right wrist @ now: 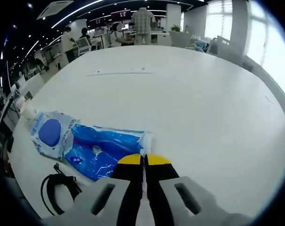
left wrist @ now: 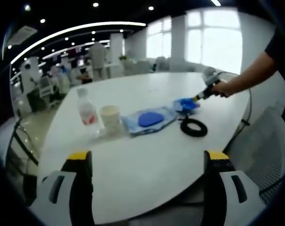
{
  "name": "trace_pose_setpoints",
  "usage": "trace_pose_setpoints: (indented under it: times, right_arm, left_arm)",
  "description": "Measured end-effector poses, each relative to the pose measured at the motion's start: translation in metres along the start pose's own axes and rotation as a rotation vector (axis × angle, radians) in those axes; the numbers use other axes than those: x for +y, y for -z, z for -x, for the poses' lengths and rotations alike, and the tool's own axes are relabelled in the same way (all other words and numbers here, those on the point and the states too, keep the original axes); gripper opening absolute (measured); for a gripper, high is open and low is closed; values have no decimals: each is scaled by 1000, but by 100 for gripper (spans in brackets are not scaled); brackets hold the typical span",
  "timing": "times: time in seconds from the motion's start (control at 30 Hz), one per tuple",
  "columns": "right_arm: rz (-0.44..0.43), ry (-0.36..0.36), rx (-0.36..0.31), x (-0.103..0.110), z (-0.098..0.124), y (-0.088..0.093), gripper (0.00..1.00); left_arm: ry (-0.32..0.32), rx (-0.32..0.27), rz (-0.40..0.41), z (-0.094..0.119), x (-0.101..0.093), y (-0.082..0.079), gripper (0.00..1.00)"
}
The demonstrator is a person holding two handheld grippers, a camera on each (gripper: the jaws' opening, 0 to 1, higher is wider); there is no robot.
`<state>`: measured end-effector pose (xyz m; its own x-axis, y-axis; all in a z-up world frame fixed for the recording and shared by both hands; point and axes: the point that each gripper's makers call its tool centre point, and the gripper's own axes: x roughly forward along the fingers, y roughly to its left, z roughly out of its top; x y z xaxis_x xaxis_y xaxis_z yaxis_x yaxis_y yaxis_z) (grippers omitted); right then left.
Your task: Arrange the tabletop items into an orderly group along one side of the table until the central work area is clear of visible clutter.
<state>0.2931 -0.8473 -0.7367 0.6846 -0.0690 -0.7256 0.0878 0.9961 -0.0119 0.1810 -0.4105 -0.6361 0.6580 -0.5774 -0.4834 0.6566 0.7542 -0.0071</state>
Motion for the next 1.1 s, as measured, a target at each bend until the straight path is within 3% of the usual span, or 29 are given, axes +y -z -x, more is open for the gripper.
trace_pose_setpoints:
  times: [1.1]
  right_arm:
    - [-55, 15, 12, -2, -8, 3, 1]
  left_arm:
    - [-3, 13, 0, -1, -1, 1, 95]
